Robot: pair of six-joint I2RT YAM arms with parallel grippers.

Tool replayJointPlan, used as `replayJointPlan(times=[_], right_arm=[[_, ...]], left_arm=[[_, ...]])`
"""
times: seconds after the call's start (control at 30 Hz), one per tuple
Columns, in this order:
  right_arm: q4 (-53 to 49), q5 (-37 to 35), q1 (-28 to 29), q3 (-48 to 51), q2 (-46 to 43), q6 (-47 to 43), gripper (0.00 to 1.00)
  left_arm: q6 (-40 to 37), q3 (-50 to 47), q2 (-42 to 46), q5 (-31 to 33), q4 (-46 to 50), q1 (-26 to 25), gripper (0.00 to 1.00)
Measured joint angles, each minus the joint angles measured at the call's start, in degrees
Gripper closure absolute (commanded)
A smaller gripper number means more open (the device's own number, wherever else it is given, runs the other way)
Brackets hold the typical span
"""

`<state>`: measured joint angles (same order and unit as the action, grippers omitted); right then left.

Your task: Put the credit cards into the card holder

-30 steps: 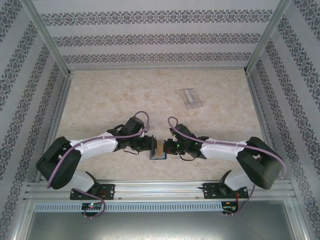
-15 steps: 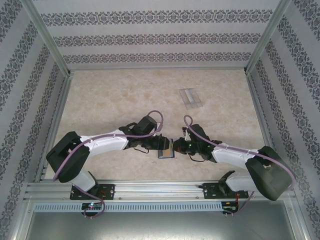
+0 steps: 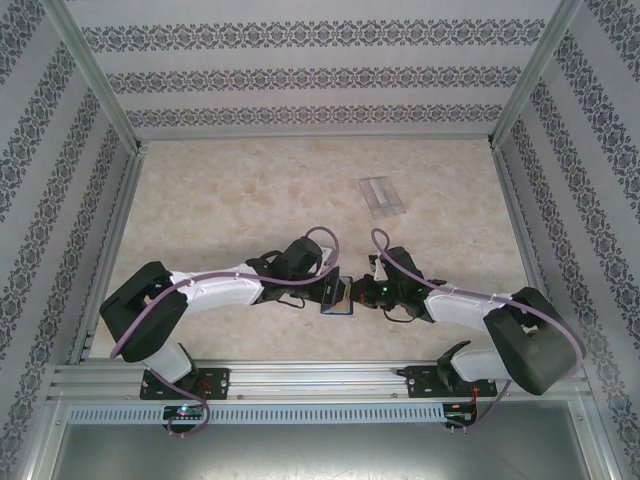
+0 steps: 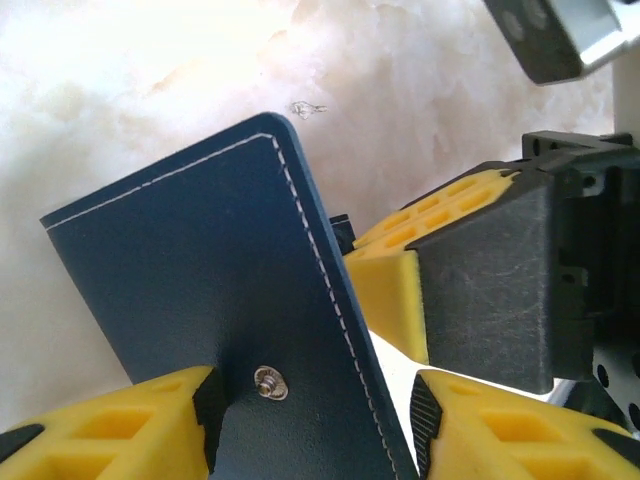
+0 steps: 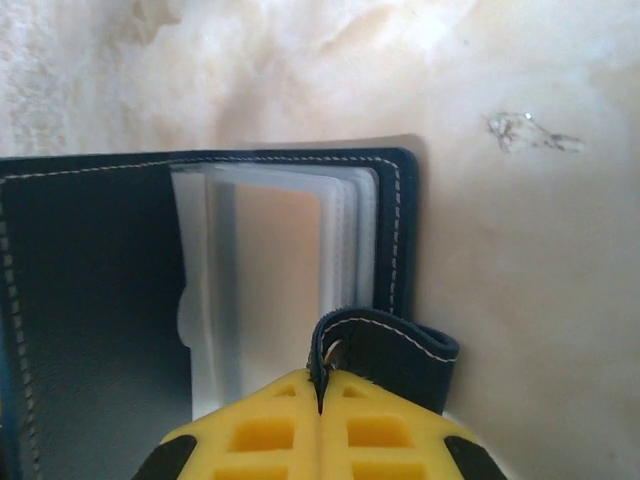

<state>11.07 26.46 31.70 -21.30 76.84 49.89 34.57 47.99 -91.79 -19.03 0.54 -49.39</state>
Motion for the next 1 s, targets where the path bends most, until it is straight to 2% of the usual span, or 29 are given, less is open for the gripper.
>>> replayJointPlan(times=[0.13, 0.27, 0.37, 0.6, 0.77, 0.83, 0.87, 0.93, 1.0], right_arm=[[-0.3, 0.7, -0.8, -0.7, 0.6, -0.6, 1.00], [-2.4, 1.3, -1.8, -1.4, -0.1, -1.4, 1.00], [-3.9, 1.9, -3.8, -1.8, -1.1, -2.4, 1.00], [-5.9, 3.5, -6.7, -2.4, -1.4, -3.6, 1.00], [-6.6, 4.5, -7.5, -3.2, -0.9, -3.8, 1.00], [-6.6, 4.8, -7.8, -3.5, -0.3, -3.8, 1.00], [-6.7, 4.9, -7.9, -3.6, 0.0, -4.0, 1.00], [-6.8, 5.2, -8.0, -4.0, 0.7, -4.1, 1.00], [-6.9, 5.5, -8.0, -4.4, 1.5, -4.2, 1.00]], left_arm=[[-3.4, -0.2, -0.2, 1.2, -0.2, -0.5, 0.44], [-7.9, -0.3, -0.4, 1.5, -0.1, -0.5, 0.32], [-10.5, -1.0, -0.1, 1.1, -0.2, -0.5, 0.27], [-14.4, -3.1, 1.8, -0.6, -0.2, -0.5, 0.25], [-17.6, -7.3, 9.0, -0.6, -0.6, -0.5, 0.24], [-18.9, -8.2, 11.8, 0.0, -0.6, -0.5, 0.25], [-19.6, -8.3, 12.8, 0.6, -0.6, -0.5, 0.30], [-20.5, -8.3, 13.8, 1.6, -0.6, -0.1, 0.48], [-21.1, -8.2, 13.9, 3.3, -0.2, 0.3, 0.54]])
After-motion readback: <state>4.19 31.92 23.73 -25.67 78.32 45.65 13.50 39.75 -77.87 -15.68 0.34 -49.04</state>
